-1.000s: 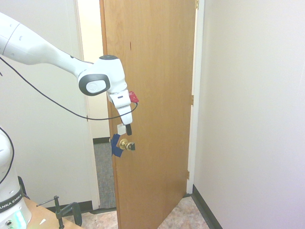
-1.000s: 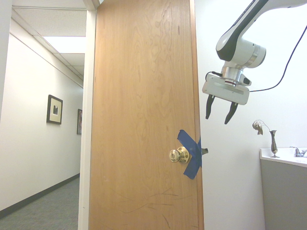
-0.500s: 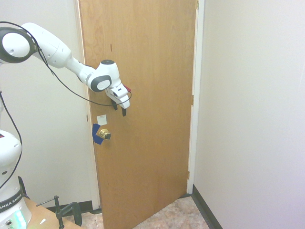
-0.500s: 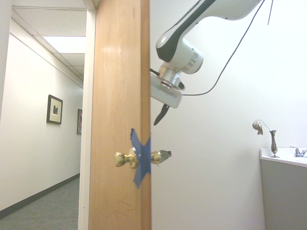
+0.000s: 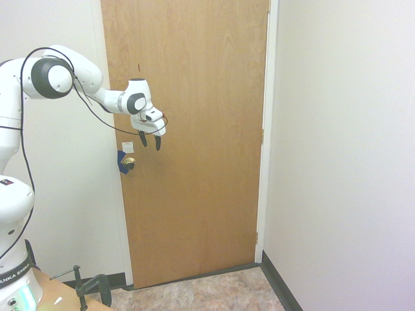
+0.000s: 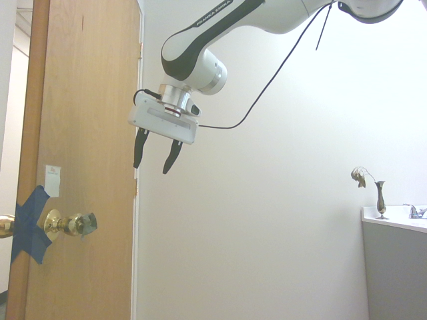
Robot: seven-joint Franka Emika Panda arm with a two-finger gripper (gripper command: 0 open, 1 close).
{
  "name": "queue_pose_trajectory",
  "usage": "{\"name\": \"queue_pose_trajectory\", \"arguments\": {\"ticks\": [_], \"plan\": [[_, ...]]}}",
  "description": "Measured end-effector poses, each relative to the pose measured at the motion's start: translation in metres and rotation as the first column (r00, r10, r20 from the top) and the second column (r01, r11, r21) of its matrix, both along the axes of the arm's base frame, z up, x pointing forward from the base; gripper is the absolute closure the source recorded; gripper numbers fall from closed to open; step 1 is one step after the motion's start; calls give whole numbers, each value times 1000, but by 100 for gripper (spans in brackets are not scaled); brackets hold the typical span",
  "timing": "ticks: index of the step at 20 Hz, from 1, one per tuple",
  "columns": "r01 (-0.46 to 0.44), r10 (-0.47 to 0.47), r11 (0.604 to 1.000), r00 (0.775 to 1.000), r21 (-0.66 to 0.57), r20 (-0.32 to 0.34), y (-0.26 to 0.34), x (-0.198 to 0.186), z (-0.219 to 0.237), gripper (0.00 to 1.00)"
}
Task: Shut the door
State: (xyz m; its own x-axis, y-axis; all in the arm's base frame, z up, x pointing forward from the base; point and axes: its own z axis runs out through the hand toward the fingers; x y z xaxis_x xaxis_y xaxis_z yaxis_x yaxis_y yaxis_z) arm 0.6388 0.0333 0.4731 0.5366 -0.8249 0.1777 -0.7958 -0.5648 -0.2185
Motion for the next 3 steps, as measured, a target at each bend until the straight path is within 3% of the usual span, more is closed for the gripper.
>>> {"name": "queue_pose_trajectory", "arguments": {"ticks": [3], "plan": [[-13, 11, 1000, 997, -21, -76, -6, -54, 24, 0]]}}
